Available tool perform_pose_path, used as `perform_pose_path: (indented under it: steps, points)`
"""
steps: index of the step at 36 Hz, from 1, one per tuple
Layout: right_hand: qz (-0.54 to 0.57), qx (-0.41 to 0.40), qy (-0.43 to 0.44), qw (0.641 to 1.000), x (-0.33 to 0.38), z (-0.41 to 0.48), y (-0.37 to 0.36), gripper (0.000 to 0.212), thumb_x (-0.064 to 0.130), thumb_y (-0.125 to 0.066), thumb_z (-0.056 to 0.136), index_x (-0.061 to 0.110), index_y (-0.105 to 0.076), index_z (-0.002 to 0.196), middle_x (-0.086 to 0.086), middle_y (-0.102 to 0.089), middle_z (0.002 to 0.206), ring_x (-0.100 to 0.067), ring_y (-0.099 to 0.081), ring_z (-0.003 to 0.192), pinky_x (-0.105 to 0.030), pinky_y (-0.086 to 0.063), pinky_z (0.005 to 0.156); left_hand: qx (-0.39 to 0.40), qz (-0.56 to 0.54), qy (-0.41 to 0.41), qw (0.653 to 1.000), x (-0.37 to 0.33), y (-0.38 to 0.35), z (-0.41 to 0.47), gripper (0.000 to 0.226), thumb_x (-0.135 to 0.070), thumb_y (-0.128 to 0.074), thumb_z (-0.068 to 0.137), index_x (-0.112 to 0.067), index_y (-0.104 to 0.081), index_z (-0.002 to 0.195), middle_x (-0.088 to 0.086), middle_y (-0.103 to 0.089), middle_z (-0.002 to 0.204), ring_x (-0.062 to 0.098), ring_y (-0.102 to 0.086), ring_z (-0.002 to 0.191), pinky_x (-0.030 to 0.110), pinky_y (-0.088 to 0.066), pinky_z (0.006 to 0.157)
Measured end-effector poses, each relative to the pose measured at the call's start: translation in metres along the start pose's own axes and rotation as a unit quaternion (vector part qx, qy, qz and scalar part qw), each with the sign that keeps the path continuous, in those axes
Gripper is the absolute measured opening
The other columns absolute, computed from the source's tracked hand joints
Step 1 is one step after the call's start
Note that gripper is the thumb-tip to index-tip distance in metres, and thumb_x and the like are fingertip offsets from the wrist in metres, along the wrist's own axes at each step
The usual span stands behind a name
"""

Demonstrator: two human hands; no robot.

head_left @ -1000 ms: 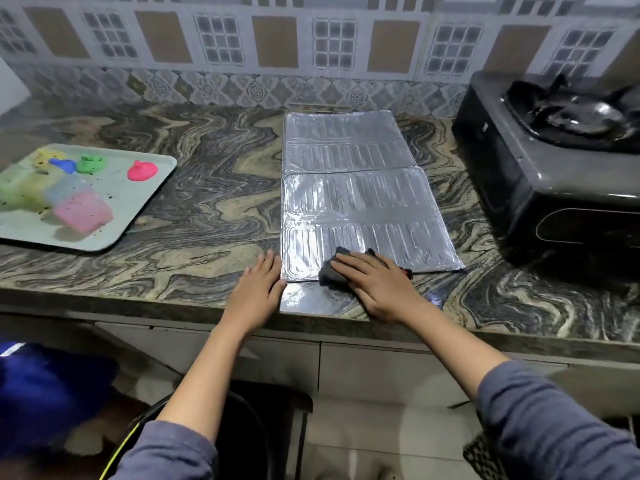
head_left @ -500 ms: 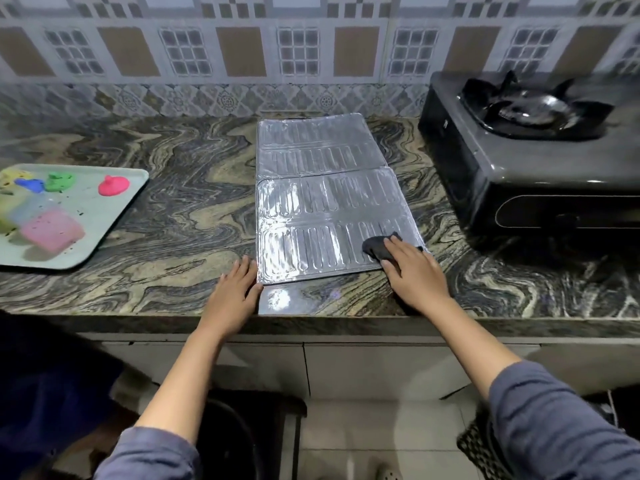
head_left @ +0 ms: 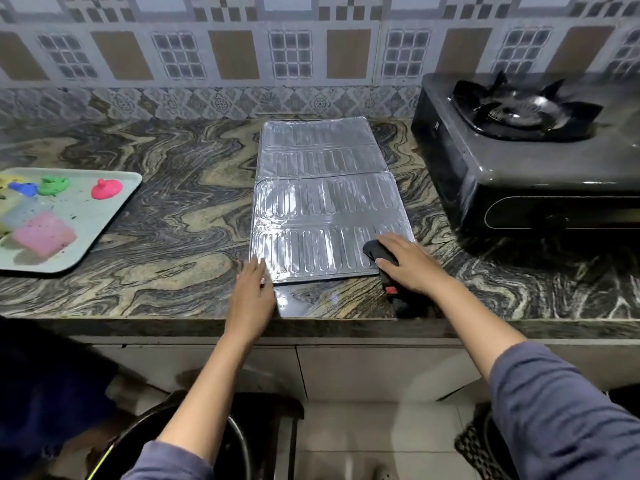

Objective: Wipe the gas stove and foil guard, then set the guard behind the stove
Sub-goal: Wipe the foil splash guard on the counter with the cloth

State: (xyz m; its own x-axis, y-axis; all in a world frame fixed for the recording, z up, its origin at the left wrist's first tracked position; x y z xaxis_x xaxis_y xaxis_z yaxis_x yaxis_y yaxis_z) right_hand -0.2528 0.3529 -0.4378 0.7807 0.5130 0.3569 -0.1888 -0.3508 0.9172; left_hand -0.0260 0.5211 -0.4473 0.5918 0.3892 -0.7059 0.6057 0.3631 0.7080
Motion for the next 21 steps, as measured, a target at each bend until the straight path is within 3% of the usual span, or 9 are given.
perform_pose_path:
  steps: [4,7,12,15,18,21]
  points:
    - [-0.012,0.052,0.011,0.999,0.001,0.011,0.007,0.062,0.04,-0.048,0.092,0.023,-0.022,0.146,-0.003,-0.027,0.153,-0.025,-0.027,0.139,-0.042,-0.022,0.115,0.017,0.04,-0.026,0.999,-0.027,-0.03,-0.005,0.048,-0.024,-0.037,0.098,-0.01,-0.032,0.144,0.003,-0.021,0.156,0.017,-0.015,0.145,0.03,-0.012,0.116]
    - [0.009,0.052,0.006,0.999,0.002,0.016,0.018,0.066,0.039,-0.059,0.086,0.022,-0.03,0.143,-0.006,-0.035,0.147,-0.028,-0.036,0.133,-0.043,-0.033,0.109,0.014,0.066,-0.018,0.998,-0.037,-0.045,-0.003,0.042,-0.027,-0.038,0.097,-0.005,-0.046,0.132,0.009,-0.032,0.151,0.021,-0.027,0.14,0.034,-0.025,0.112]
    - [-0.011,0.04,0.024,0.999,0.006,0.021,0.028,0.037,0.032,-0.063,0.083,0.017,-0.057,0.116,-0.008,-0.054,0.116,-0.03,-0.053,0.11,-0.041,-0.045,0.094,-0.006,0.114,0.0,0.993,-0.041,-0.054,0.002,0.035,-0.026,-0.041,0.092,0.001,-0.055,0.11,0.019,-0.049,0.126,0.033,-0.046,0.119,0.047,-0.044,0.096]
    - [-0.011,0.025,0.037,0.999,0.007,0.018,0.03,0.023,0.029,-0.061,0.084,0.018,-0.058,0.104,-0.005,-0.054,0.105,-0.028,-0.055,0.101,-0.04,-0.047,0.088,-0.021,0.121,0.004,0.992,-0.043,-0.053,0.001,0.032,-0.027,-0.043,0.091,-0.001,-0.056,0.103,0.018,-0.051,0.122,0.033,-0.049,0.115,0.046,-0.047,0.09]
    - [-0.013,0.011,0.038,0.999,0.009,0.015,0.031,0.024,0.028,-0.061,0.085,0.016,-0.057,0.105,-0.007,-0.057,0.111,-0.028,-0.055,0.102,-0.04,-0.047,0.089,-0.039,0.116,-0.002,0.992,-0.045,-0.051,0.002,0.024,-0.029,-0.047,0.089,-0.006,-0.055,0.086,0.012,-0.053,0.117,0.03,-0.05,0.113,0.039,-0.046,0.084]
    - [-0.008,0.002,0.033,0.999,0.007,0.016,0.028,0.024,0.029,-0.06,0.083,0.019,-0.057,0.104,-0.006,-0.062,0.114,-0.03,-0.055,0.106,-0.039,-0.045,0.087,-0.049,0.113,0.0,0.992,-0.047,-0.051,0.004,0.022,-0.029,-0.05,0.088,-0.007,-0.054,0.082,0.006,-0.053,0.109,0.025,-0.049,0.11,0.033,-0.04,0.078]
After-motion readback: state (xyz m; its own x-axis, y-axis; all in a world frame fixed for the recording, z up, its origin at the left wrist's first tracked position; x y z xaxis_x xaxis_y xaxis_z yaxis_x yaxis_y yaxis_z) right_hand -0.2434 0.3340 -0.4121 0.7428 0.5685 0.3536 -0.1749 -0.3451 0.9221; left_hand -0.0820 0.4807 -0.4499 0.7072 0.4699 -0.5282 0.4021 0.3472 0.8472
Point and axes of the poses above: each hand's wrist, its own z-axis towards the middle knuckle, its own y-axis out of the back of the hand, x = y × z, the point moved 3 cm from there along z, towards the middle knuckle
